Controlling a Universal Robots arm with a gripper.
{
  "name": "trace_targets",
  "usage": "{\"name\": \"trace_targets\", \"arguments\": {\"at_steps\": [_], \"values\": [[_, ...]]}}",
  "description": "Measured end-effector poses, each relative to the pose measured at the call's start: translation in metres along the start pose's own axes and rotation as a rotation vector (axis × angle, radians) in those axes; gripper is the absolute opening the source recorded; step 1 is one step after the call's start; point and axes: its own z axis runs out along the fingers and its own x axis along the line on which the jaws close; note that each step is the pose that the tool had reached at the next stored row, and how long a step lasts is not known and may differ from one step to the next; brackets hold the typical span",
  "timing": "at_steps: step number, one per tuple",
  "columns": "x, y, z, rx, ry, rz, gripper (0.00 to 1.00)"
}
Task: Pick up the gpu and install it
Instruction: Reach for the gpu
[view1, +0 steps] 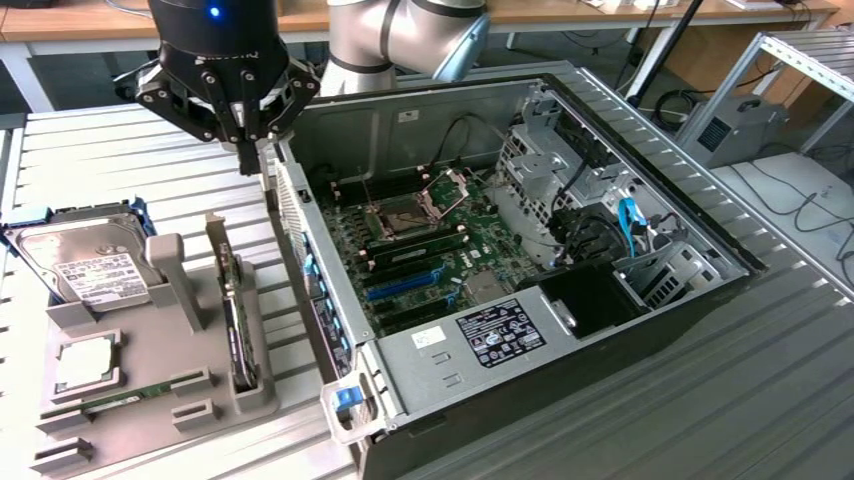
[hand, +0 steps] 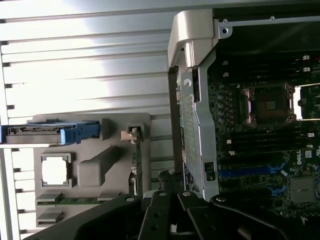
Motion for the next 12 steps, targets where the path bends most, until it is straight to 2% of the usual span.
{"name": "trace_targets", "arguments": {"at_steps": [2, 12], "values": [[0.000, -0.0039, -0.0002, 0.0000, 0.0000, 0.000, 0.11], [-0.001, -0.0129, -0.0006, 0.0000, 0.0000, 0.000, 0.11]]}}
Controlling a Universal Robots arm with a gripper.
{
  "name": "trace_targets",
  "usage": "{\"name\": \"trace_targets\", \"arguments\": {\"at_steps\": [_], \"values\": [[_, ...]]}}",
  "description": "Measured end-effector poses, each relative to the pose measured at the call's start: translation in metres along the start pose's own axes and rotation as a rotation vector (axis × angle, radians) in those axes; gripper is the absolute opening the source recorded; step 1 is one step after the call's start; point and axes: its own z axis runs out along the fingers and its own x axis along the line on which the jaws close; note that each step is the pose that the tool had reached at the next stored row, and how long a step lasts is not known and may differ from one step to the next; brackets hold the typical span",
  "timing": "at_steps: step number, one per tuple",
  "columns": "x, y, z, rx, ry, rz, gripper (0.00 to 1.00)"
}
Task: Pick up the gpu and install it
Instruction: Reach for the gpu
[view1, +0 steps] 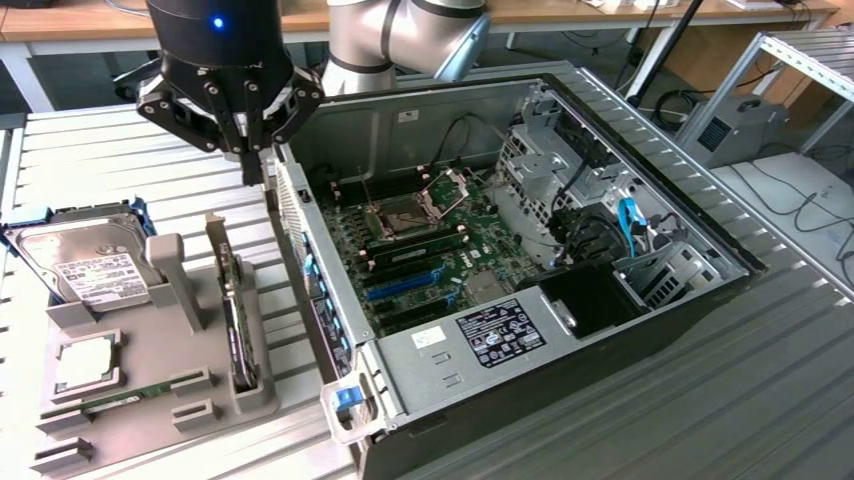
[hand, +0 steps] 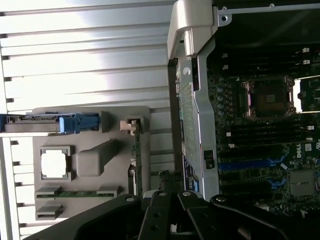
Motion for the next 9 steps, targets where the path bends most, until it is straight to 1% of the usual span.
{"name": "trace_targets", "arguments": {"at_steps": [9], "values": [[-0.0005, -0.0068, -0.0002, 0.0000, 0.0000, 0.000, 0.11]]}}
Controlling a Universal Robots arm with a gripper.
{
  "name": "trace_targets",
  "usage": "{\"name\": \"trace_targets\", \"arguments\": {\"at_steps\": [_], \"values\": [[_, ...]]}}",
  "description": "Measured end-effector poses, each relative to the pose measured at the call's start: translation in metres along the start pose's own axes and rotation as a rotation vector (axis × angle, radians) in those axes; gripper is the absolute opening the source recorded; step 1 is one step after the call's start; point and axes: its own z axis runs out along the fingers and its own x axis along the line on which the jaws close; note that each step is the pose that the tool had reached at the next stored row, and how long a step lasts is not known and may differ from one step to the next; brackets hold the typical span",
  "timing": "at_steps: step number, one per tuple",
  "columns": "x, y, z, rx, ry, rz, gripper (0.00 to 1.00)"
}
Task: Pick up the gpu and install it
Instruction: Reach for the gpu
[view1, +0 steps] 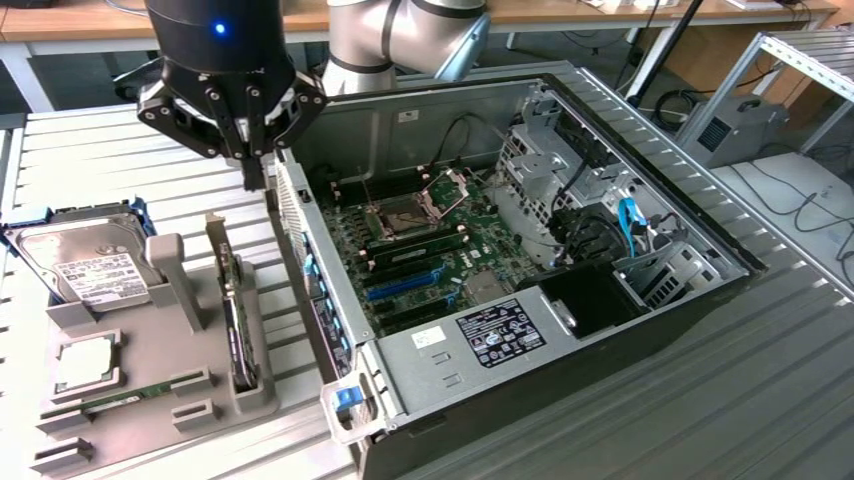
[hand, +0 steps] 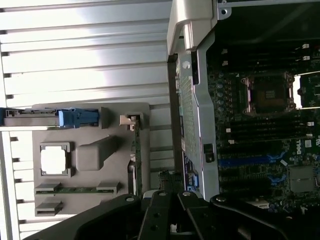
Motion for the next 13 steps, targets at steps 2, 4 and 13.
{"name": "trace_targets", "arguments": {"at_steps": [2, 4, 13], "values": [[-0.0001, -0.0015, 0.0000, 0.0000, -0.0001, 0.000, 0.11], [-0.0002, -0.0029, -0.0001, 0.0000, 0.0000, 0.000, 0.11], [-0.0007, -0.0103, -0.0003, 0.0000, -0.0001, 0.000, 0.11]]}}
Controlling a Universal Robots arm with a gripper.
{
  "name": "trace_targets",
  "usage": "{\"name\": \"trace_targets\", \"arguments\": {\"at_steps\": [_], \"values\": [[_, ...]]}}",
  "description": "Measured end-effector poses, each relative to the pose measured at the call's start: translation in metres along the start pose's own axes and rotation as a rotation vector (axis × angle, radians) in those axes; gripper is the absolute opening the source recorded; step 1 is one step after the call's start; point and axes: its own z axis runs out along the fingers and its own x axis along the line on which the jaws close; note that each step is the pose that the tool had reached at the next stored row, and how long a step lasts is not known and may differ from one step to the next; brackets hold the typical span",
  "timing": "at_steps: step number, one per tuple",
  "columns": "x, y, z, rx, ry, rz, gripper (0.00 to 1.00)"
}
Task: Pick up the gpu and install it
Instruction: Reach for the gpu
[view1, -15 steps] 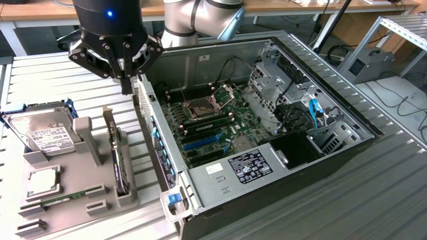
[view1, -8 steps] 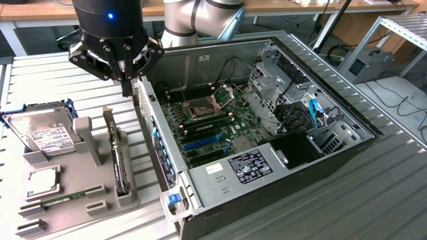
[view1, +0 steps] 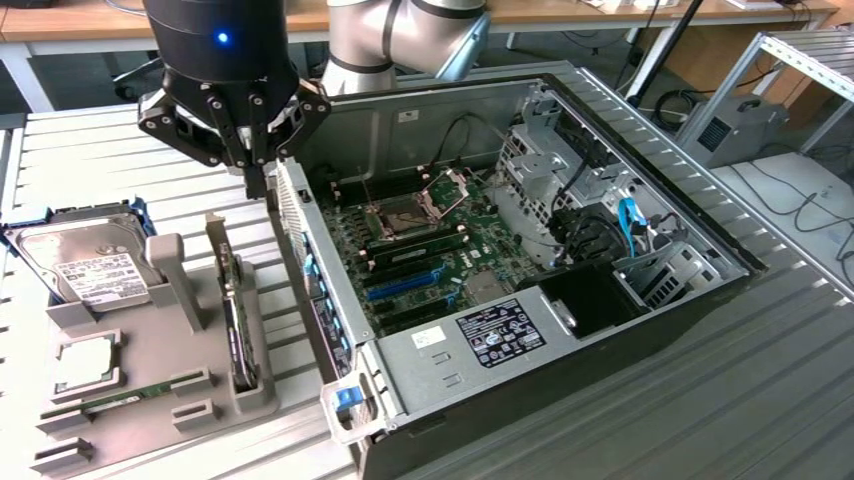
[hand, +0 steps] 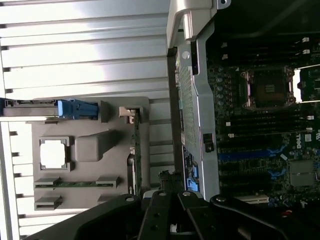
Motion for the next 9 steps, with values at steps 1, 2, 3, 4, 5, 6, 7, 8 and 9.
{"name": "trace_targets", "arguments": {"at_steps": [1, 2, 3, 4, 5, 6, 7, 8, 9], "values": [[-0.0001, -0.0008, 0.0000, 0.0001, 0.0000, 0.000, 0.11], [-0.0001, -0.0015, -0.0001, 0.0001, 0.0001, 0.000, 0.11], [-0.0002, -0.0023, -0.0001, 0.0001, 0.0001, 0.000, 0.11], [-0.0002, -0.0031, -0.0001, 0.0000, 0.0000, 0.000, 0.11], [-0.0003, -0.0037, -0.0001, 0.0000, 0.0000, 0.000, 0.11], [-0.0003, -0.0044, -0.0002, 0.0001, 0.0001, 0.000, 0.11], [-0.0004, -0.0055, -0.0002, 0.0000, 0.0000, 0.000, 0.11], [-0.0004, -0.0062, -0.0002, 0.0001, 0.0001, 0.000, 0.11], [-0.0005, -0.0069, -0.0002, 0.0000, 0.0000, 0.000, 0.11]]}}
